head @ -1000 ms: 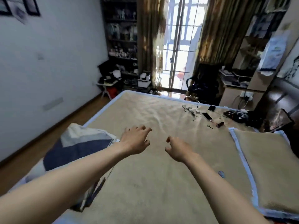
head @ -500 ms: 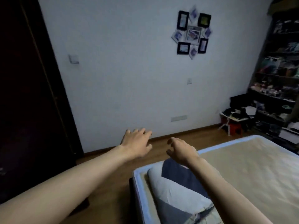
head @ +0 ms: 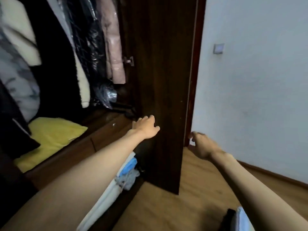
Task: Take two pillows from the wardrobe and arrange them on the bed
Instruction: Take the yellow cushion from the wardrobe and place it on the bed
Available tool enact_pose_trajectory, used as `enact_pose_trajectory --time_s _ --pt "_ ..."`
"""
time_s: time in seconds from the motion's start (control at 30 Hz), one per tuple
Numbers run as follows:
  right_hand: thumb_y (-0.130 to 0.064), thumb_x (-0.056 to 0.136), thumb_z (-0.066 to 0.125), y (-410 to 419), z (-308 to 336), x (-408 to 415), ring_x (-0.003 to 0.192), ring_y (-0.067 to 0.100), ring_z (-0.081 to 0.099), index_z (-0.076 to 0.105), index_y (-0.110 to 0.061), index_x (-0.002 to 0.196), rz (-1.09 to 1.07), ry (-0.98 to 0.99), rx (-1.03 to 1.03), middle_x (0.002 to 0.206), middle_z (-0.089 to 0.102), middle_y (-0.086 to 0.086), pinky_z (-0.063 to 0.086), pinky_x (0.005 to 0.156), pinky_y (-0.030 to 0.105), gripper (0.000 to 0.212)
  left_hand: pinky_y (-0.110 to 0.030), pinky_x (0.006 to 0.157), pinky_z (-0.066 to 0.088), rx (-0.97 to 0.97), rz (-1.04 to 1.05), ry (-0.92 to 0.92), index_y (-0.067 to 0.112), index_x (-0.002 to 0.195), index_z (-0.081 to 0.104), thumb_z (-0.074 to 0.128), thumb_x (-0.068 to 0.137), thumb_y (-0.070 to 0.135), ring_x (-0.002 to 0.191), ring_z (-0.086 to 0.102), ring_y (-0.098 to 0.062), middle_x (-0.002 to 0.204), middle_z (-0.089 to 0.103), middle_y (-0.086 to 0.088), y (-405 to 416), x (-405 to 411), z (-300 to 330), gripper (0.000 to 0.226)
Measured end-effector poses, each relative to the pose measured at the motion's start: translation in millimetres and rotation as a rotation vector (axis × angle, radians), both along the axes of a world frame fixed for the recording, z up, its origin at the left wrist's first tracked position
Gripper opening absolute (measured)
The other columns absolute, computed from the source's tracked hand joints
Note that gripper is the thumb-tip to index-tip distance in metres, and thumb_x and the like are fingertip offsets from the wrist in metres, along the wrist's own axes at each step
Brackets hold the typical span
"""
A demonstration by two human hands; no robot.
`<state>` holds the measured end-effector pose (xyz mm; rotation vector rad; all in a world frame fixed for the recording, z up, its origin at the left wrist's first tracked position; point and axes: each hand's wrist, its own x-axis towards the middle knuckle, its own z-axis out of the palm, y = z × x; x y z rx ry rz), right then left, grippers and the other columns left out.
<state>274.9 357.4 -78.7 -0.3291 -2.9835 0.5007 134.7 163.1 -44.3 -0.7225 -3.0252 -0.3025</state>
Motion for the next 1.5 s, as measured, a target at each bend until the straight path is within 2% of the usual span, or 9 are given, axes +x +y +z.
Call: enact_pose_trajectory --time_s 0.2,0.37,0.73,0.93,1.03,1.1,1.23,1.37,1.5 --pt "-0.029 0.091 0.061 -47 29 -138 0.116 0.031 0.057 0.051 -0.013 0.13 0.232 0.072 0.076 0.127 0.059 0.012 0.049 0.094 0.039 0.043 -0.05 0.11 0.032 -0.048 0.355 -0.06 0.015 0.137 0.043 0.05 0.092 0.047 0.133 0.041 -0.035 0.144 0.048 -0.014 -55 -93 -41 0.056" --pt "-0.029 0.09 0.063 -105 47 -236 0.12 0.036 0.054 0.049 -0.008 0.126 0.457 0.101 0.152 0.127 0.057 0.016 0.047 0.097 0.043 0.044 -0.048 0.107 0.03 -0.062 0.62 -0.019 0.016 0.14 0.04 0.051 0.091 0.046 0.133 0.04 -0.031 0.144 0.047 -0.012 -105 -138 -60 0.059" --pt "-0.033 0.093 0.061 -265 10 -372 0.122 0.037 0.049 0.038 -0.004 0.135 1.075 0.109 0.162 0.135 0.049 0.02 0.045 0.096 0.043 0.056 -0.048 0.094 0.037 -0.186 0.999 0.19 0.015 0.129 0.042 0.048 0.09 0.045 0.119 0.047 -0.033 0.13 0.051 -0.012 -251 -152 -50 0.05" --pt "-0.038 0.088 0.068 -334 -28 -408 0.123 0.036 0.045 0.028 -0.011 0.14 1.228 0.088 0.141 0.142 0.04 0.015 0.044 0.092 0.044 0.071 -0.049 0.099 0.036 -0.209 1.193 0.128 0.019 0.133 0.036 0.049 0.09 0.047 0.124 0.043 -0.031 0.134 0.045 -0.01 -269 -135 -51 0.053" --pt "-0.034 0.087 0.071 -363 -48 -419 0.136 0.034 0.034 0.012 -0.017 0.151 1.239 0.047 0.106 0.154 0.024 0.008 0.045 0.097 0.045 0.089 -0.049 0.101 0.035 -0.265 1.235 0.117 0.021 0.136 0.034 0.047 0.09 0.048 0.125 0.043 -0.029 0.134 0.045 -0.007 -259 -122 -60 0.055" --pt "-0.026 0.092 0.064 -373 -69 -421 0.138 0.03 0.029 0.009 -0.022 0.153 1.218 0.057 0.135 0.156 0.022 0.004 0.047 0.097 0.042 0.082 -0.048 0.099 0.035 -0.284 1.254 0.107 0.022 0.137 0.033 0.047 0.09 0.047 0.123 0.046 -0.028 0.133 0.046 -0.007 -251 -115 -64 0.055" --pt "-0.011 0.101 0.034 -382 -93 -421 0.127 0.028 0.043 0.034 -0.024 0.141 1.128 0.307 0.121 0.139 0.047 0.005 0.049 0.086 0.036 0.043 -0.047 0.097 0.037 -0.33 1.26 0.09 0.022 0.138 0.03 0.048 0.089 0.046 0.121 0.047 -0.029 0.133 0.045 -0.006 -243 -104 -69 0.058" --pt "-0.012 0.097 0.044 -371 -73 -420 0.118 0.027 0.055 0.039 -0.022 0.133 1.26 0.313 0.112 0.133 0.054 0.004 0.05 0.078 0.036 0.038 -0.044 0.097 0.041 -0.313 1.258 0.137 0.02 0.14 0.03 0.049 0.087 0.047 0.123 0.047 -0.03 0.137 0.042 -0.007 -255 -104 -61 0.062" --pt "-0.013 0.093 0.045 -325 -71 -380 0.096 0.029 0.068 0.044 -0.02 0.128 1.258 0.322 0.132 0.121 0.06 0.006 0.052 0.07 0.037 0.036 -0.043 0.09 0.044 -0.201 1.097 0.283 0.021 0.132 0.041 0.026 0.086 0.059 0.111 0.055 -0.033 0.129 0.048 -0.008 -268 -122 -65 0.062"
